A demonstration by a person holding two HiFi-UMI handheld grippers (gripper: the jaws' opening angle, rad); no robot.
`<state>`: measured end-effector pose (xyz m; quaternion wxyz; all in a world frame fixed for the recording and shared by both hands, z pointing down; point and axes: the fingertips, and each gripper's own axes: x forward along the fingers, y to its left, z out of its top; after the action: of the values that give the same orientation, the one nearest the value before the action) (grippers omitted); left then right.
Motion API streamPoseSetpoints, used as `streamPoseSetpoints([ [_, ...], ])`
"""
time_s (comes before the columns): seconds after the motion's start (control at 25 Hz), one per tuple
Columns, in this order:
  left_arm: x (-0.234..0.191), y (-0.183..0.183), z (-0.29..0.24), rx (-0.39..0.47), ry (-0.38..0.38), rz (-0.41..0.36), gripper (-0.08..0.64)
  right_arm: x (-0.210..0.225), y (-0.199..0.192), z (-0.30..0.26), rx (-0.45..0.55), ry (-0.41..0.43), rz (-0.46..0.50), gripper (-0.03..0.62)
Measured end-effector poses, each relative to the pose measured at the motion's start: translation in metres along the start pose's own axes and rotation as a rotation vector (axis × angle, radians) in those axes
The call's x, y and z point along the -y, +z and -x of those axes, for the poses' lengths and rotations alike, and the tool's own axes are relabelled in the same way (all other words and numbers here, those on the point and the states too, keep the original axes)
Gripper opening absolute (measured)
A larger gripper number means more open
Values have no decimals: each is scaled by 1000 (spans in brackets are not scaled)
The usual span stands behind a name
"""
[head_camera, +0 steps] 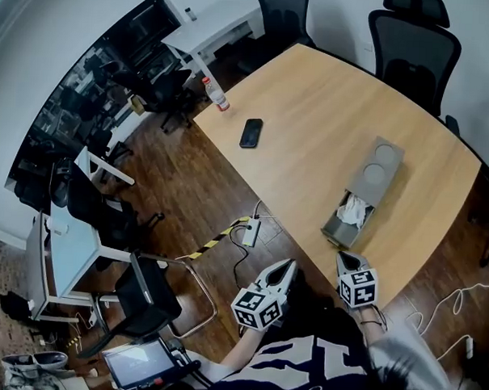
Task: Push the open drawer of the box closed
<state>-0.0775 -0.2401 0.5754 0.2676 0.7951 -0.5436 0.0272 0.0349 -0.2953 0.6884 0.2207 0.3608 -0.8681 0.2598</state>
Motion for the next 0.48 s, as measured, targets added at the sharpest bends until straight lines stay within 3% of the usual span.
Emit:
streamPoseSetpoints([
  [0.2, -10, 12, -33, -19, -50, 7, -2, 10, -1, -12, -23, -26, -31, -3],
  [0.48, -37, 43, -86, -60, -139, -24, -2, 52, 25, -21, 74, -130, -287, -3],
])
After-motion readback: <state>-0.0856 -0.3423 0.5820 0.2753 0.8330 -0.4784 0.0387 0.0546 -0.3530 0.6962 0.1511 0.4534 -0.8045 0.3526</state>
